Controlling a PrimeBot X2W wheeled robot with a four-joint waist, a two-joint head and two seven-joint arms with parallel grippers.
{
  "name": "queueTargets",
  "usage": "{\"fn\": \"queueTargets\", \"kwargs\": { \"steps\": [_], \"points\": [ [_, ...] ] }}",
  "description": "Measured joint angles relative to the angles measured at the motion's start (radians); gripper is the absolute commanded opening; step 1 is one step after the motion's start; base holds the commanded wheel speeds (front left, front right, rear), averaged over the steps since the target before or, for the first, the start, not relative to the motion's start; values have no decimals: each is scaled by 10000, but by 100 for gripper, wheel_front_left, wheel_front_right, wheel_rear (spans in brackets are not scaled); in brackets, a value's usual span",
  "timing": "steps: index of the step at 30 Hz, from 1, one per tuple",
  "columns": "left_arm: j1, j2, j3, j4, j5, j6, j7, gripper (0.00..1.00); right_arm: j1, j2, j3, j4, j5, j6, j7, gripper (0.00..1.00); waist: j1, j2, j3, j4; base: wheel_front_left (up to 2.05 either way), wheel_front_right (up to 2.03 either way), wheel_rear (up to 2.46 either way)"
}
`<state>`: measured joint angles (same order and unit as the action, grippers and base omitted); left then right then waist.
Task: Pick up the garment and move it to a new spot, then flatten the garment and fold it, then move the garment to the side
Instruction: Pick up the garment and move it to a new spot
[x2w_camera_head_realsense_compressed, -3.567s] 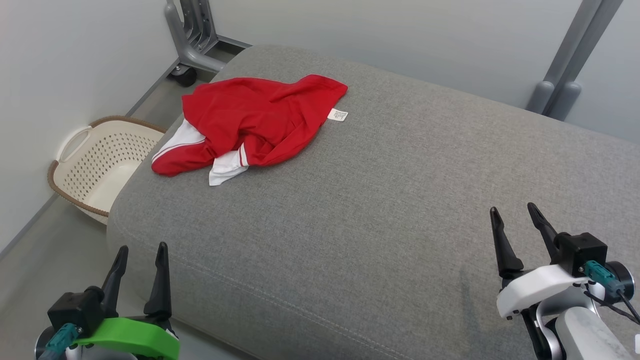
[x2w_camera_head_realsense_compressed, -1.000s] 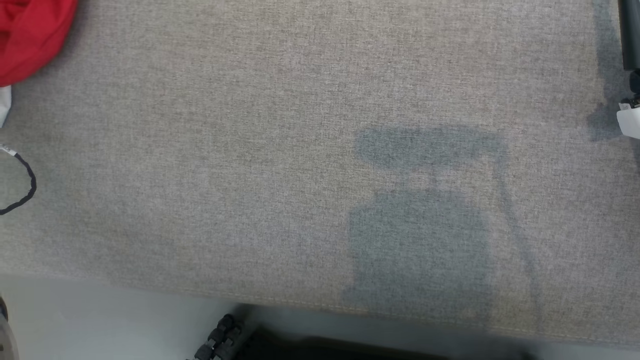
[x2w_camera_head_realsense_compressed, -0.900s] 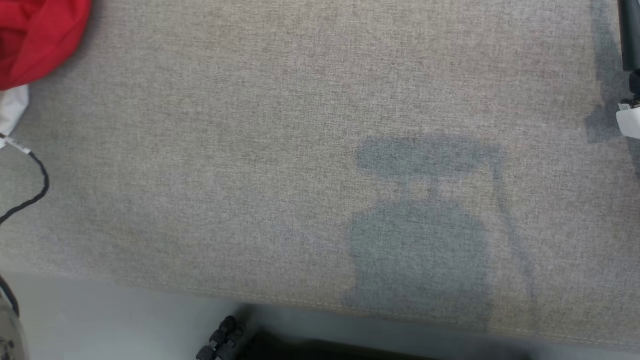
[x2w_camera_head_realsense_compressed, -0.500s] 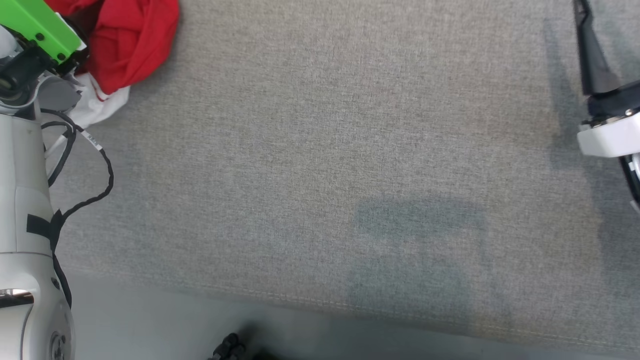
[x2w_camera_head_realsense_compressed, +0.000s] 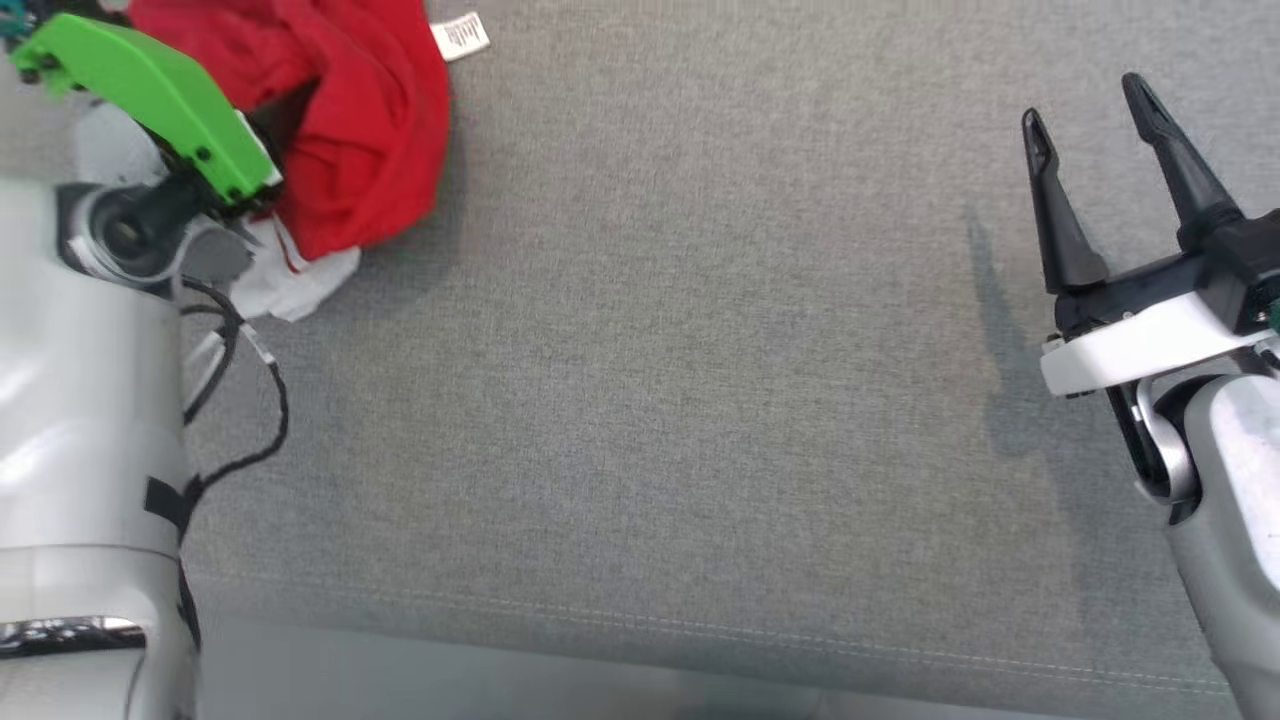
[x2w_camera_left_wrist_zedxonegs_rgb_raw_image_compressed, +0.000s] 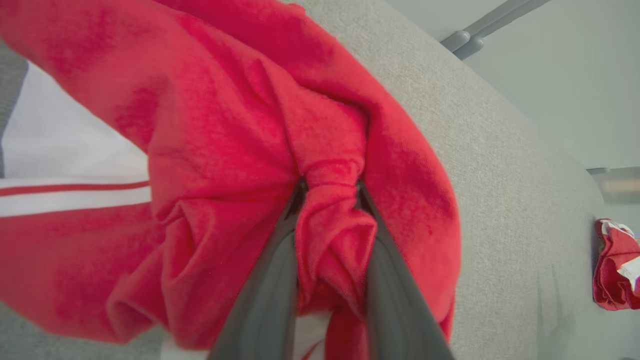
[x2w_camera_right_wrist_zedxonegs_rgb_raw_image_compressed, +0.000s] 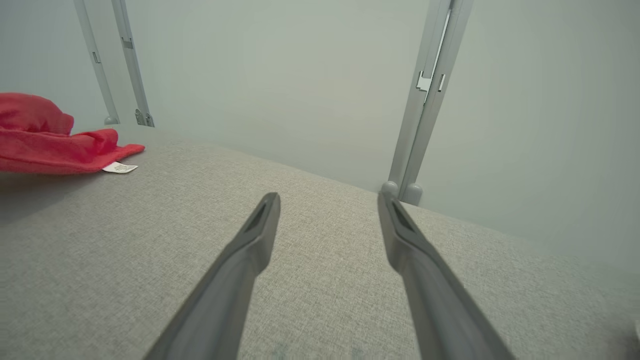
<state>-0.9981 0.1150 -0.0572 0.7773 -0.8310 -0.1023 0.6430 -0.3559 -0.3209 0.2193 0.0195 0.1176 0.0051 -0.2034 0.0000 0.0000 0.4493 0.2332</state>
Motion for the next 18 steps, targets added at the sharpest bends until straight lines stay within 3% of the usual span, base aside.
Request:
{"fn": "queueTargets", "kwargs": {
  "steps": [10, 18],
  "points": [
    [1408, -1218, -1241, -63, 100, -203, -21, 0, 577, 537, 263, 805, 161, -71, -178, 100, 0, 0, -1223, -491, 0, 0, 0],
    [1976, -1141, -2213, -523, 98, -205, -464, 0, 810, 1129, 788, 1085, 364, -54, -265, 100, 0, 0, -1977, -1551, 0, 0, 0]
  ]
}}
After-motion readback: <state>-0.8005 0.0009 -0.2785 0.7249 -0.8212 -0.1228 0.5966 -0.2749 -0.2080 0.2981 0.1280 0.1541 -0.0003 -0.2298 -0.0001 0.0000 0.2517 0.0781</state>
